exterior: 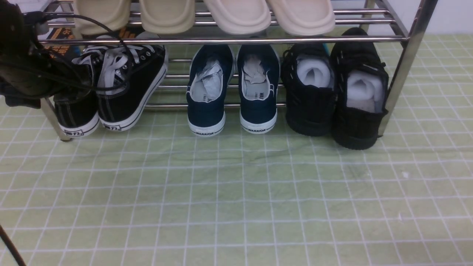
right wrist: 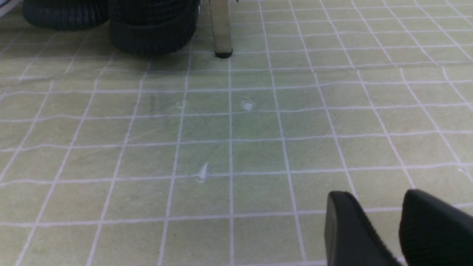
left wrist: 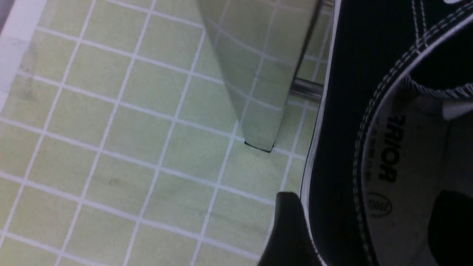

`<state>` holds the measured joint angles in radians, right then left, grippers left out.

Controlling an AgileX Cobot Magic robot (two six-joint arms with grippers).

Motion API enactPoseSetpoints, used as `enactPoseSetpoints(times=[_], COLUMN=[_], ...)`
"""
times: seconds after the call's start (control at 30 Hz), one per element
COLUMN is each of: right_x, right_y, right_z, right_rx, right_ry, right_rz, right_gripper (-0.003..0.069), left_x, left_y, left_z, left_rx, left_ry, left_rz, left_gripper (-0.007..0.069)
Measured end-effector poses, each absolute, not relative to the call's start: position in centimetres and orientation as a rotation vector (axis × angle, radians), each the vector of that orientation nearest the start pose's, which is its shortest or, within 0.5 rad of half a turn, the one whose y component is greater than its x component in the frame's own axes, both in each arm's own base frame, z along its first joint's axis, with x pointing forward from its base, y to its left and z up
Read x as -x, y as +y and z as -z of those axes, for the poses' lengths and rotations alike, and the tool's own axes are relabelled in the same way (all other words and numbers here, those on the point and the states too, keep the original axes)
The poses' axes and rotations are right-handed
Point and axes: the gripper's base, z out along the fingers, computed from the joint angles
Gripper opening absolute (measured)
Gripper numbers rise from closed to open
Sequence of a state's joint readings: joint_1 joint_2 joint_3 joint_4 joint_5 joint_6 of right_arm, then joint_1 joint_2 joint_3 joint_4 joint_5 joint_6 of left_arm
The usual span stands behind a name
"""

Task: Take the shoes off the shelf with your hand from the green coffee tablecloth.
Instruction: 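Grasp the leftmost shoe on the bottom shelf of the shoe rack with the left gripper, then set the held shoe down on the floor in front of the rack with the left gripper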

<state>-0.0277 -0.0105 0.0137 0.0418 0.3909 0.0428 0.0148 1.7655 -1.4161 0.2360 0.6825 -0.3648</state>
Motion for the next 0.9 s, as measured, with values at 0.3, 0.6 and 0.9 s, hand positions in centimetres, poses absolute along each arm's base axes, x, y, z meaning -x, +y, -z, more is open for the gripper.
enactPoseSetpoints(times=[0.3, 0.6, 0.9], right_x=[-5.2, -5.2, -5.2], right_y=[0.0, 0.0, 0.0], right_z=[-17.4, -17.4, -17.4], right_rx=[-0.091, -0.091, -0.091], right_ry=[1.875, 1.875, 1.875], right_rz=[-0.052, -0.052, -0.052], right_gripper=[0.0239, 0.0239, 0.0239], left_x=[-40.6, -41.1, -40.5], left_y=[1.9, 1.8, 2.0], left_z=[-26.5, -25.7, -26.0], left_rx=[0.277, 0.291, 0.290], left_ry=[2.434, 2.427, 2.461], left_rz=[-0.105, -0.088, -0.121], left_gripper=[0.0499, 0.0315, 0.0008])
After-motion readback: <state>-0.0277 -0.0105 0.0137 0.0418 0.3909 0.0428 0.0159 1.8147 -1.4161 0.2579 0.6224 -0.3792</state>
